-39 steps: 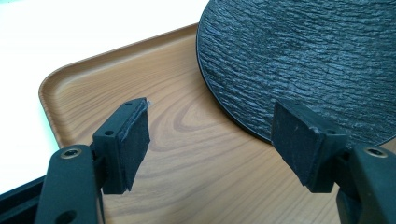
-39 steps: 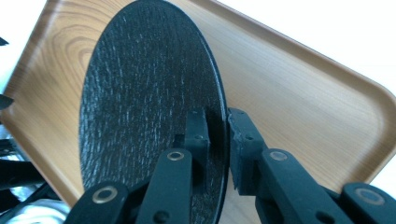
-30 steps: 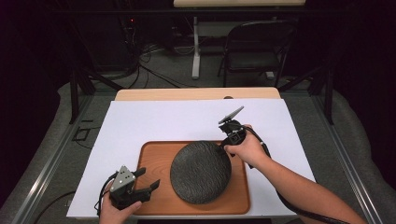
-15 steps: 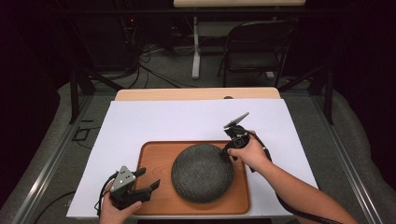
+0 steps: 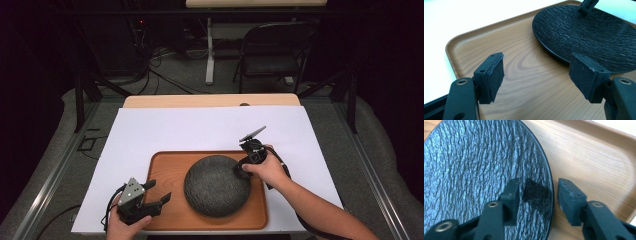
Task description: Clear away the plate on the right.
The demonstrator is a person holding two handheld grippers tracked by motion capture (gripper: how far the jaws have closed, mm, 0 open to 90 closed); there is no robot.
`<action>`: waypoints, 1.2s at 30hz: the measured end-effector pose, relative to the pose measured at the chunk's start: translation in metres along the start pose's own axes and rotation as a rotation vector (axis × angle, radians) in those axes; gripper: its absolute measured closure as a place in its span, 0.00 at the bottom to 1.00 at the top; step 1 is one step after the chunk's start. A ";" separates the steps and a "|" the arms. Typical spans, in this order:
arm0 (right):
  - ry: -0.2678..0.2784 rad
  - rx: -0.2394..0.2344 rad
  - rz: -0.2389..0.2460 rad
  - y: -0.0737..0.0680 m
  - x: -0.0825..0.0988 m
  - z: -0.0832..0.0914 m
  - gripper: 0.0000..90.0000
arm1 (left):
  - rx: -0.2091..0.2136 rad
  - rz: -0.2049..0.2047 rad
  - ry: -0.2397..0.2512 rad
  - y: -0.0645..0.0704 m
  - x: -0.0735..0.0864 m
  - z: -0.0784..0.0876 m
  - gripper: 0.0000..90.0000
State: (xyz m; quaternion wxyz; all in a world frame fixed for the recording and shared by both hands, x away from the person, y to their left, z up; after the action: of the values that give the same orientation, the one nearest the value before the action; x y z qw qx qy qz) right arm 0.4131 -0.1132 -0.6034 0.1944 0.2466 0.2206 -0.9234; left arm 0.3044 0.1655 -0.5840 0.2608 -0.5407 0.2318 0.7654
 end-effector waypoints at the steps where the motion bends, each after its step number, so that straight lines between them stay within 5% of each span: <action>1: 0.000 0.000 0.000 0.000 0.000 0.000 0.56 | 0.000 0.000 0.000 0.000 0.000 0.000 0.32; 12: 0.127 0.033 0.098 -0.001 -0.007 0.015 0.44 | 0.001 -0.002 -0.001 0.000 0.000 0.000 0.32; 22: 0.170 0.018 0.149 -0.010 0.005 0.033 0.43 | -0.002 0.000 0.000 0.000 0.000 0.000 0.32; 36: 0.315 -0.037 0.124 -0.021 0.037 0.057 0.43 | -0.009 0.005 -0.003 -0.001 0.001 0.000 0.32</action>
State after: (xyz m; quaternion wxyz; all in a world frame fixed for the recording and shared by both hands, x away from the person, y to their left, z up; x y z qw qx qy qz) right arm 0.3523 -0.1336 -0.5720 0.2187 0.3978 0.2497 -0.8553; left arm 0.3050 0.1658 -0.5848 0.2570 -0.5402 0.2292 0.7679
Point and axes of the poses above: each handheld gripper's, and its own axes: z roughly backward along the jaws, x roughly out of its underside, y roughly to its right, the point moved 9 cm from there along -z, roughly forward along the jaws, and after that the axes turned 13 degrees about y, right-handed, at the moved point
